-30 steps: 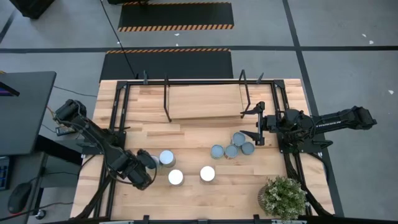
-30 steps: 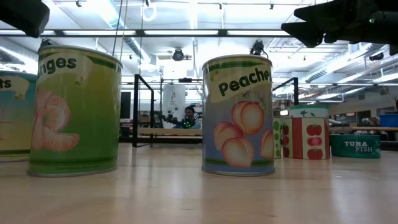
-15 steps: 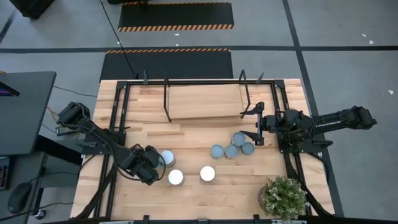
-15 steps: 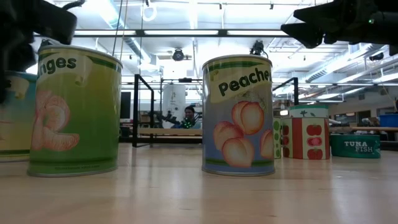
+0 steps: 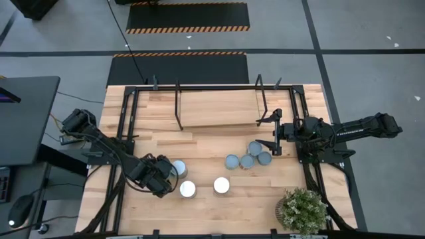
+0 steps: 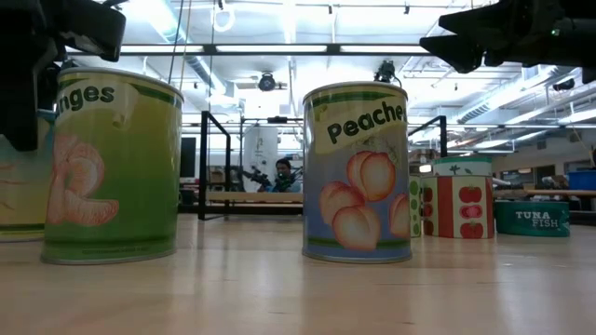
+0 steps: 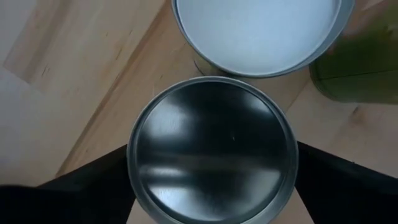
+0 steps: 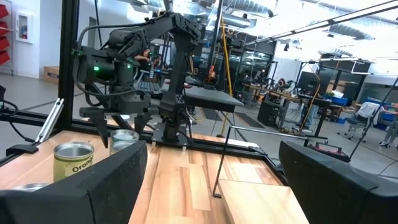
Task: Pick and place cans onto a shelf
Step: Put the canned carrots on the shelf
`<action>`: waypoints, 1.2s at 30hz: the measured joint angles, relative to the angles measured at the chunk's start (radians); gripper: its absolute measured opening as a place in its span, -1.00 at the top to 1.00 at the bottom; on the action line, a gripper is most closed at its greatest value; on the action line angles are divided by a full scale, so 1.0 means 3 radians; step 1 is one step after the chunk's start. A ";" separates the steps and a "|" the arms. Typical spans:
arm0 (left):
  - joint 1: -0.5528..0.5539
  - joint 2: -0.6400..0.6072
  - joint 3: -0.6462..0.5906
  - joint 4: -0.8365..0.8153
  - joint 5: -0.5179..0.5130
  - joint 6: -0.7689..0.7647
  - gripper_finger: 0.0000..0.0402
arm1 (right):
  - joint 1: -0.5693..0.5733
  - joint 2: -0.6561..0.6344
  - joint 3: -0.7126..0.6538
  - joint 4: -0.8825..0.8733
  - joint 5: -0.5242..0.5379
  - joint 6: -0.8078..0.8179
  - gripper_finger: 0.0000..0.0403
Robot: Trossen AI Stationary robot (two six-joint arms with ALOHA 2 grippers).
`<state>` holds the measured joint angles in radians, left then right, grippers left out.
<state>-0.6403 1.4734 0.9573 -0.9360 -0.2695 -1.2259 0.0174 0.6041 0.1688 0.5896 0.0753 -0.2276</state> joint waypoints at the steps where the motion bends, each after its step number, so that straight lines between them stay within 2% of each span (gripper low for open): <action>1: 0.0000 0.0000 0.0000 0.0000 0.0000 0.0000 -0.83 | -0.0001 0.0000 0.0000 0.0000 0.0000 -0.0003 -0.85; 7: 0.0005 -0.0003 0.0000 -0.0001 0.0020 0.0003 -0.62 | -0.0001 0.0000 0.0000 0.0023 0.0033 -0.0026 -0.85; 10: 0.0051 -0.0029 0.0006 -0.0028 0.0242 0.0023 -0.57 | -0.0001 0.0000 0.0000 0.0020 0.0033 -0.0008 -0.85; 14: 0.0112 -0.0167 0.0004 -0.0129 0.0624 -0.0060 -0.58 | -0.0001 0.0000 0.0000 0.0023 0.0033 0.0000 -0.85; 16: 0.0136 -0.0291 0.0004 -0.0235 0.0694 -0.0103 -0.60 | 0.0000 0.0000 0.0000 0.0025 0.0032 0.0000 -0.85; 24: 0.0398 -0.0807 0.0004 -0.0962 0.0554 -0.0128 -0.59 | -0.0001 0.0000 0.0000 0.0025 0.0032 0.0001 -0.85; 28: 0.0721 -0.0954 0.0007 -0.0981 0.0374 0.0199 -0.60 | -0.0001 0.0000 0.0000 0.0025 0.0031 0.0001 -0.85; 36: 0.1553 -0.0901 0.0257 -0.0752 0.0267 0.1188 -0.60 | -0.0001 0.0000 0.0000 0.0025 0.0032 -0.0016 -0.85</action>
<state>-0.1744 1.2031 1.0344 -1.1617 -0.1895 -0.8695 0.0170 0.6041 0.1688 0.5972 0.0848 -0.2322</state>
